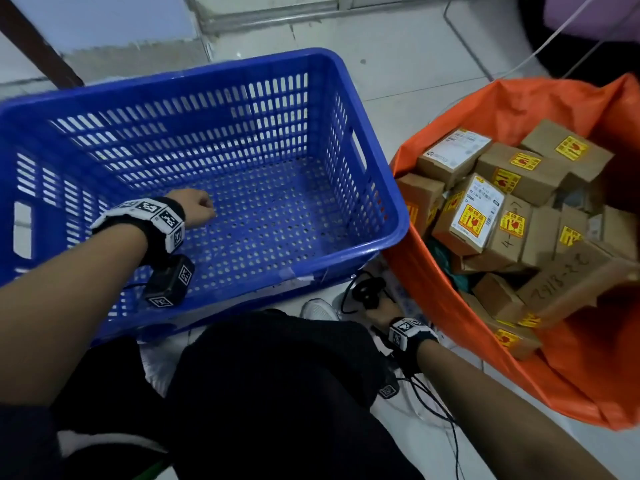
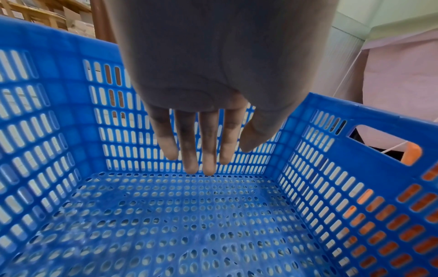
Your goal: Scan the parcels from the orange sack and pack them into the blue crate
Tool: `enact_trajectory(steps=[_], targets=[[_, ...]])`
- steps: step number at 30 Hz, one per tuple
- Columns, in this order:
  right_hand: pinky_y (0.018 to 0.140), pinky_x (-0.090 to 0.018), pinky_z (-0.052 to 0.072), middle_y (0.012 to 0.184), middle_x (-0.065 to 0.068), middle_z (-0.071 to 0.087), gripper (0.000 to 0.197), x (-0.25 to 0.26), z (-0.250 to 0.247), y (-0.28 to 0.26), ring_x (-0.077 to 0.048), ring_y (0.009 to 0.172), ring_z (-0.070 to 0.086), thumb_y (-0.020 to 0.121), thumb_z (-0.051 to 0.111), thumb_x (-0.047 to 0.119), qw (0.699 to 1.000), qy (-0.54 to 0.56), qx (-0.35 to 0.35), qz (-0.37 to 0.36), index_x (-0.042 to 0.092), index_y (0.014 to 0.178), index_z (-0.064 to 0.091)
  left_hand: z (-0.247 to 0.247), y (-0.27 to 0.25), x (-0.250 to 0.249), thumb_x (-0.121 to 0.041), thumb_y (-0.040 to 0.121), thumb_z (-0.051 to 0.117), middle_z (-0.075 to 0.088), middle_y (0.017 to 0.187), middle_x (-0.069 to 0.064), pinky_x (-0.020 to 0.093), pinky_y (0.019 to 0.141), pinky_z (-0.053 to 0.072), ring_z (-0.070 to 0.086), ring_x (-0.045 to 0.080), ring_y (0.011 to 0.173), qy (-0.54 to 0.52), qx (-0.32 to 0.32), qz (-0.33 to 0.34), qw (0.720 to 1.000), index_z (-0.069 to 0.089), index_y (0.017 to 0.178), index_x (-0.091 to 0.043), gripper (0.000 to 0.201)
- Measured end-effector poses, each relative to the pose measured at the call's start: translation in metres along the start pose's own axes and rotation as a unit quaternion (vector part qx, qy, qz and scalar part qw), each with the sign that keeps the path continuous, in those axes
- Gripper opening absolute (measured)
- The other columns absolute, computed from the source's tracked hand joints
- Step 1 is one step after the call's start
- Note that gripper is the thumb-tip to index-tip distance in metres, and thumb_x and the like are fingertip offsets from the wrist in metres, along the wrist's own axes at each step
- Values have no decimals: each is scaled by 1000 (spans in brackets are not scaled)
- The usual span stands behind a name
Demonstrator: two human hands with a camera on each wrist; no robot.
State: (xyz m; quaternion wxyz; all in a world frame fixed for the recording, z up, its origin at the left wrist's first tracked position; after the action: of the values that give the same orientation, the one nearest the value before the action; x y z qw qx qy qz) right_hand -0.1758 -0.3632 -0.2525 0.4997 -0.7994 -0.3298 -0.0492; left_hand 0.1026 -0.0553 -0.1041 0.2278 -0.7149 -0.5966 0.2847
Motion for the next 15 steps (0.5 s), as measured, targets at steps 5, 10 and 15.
enact_trajectory(steps=[5, 10, 15], targets=[[43, -25, 39, 69, -8, 54, 25, 10, -20, -32, -19, 45, 49, 86, 64, 13, 993, 111, 32, -12, 12, 107, 51, -18, -22, -15, -27, 98, 49, 58, 109, 11, 39, 85, 45, 54, 29, 97, -1, -26, 17, 1000, 58, 106, -12, 20], [48, -26, 43, 75, -11, 53, 12, 44, -59, -91, -17, 52, 51, 92, 57, 9, 987, 127, 50, -86, 7, 104, 55, -38, -50, -24, -28, 95, 51, 61, 108, 11, 39, 86, 47, 57, 30, 98, -10, -64, 32, 997, 60, 99, -15, 16], [47, -24, 44, 68, -2, 54, 8, 73, -103, -156, -14, 53, 52, 94, 53, 8, 975, 156, 41, -155, 15, 98, 57, -55, -78, -33, -26, 94, 53, 62, 107, 10, 37, 85, 46, 55, 27, 94, -13, -99, 54, 994, 60, 98, -15, 14]])
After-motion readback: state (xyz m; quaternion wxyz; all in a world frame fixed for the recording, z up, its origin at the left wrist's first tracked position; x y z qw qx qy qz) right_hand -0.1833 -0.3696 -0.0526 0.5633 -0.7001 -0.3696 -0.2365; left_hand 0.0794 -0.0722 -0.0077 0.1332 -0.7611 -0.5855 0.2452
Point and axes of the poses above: each hand's wrist, its own y-axis towards the middle knuckle, its own z-axis out of the palm, x = y × z, the point moved 10 cm from there along y, towards the middle knuckle
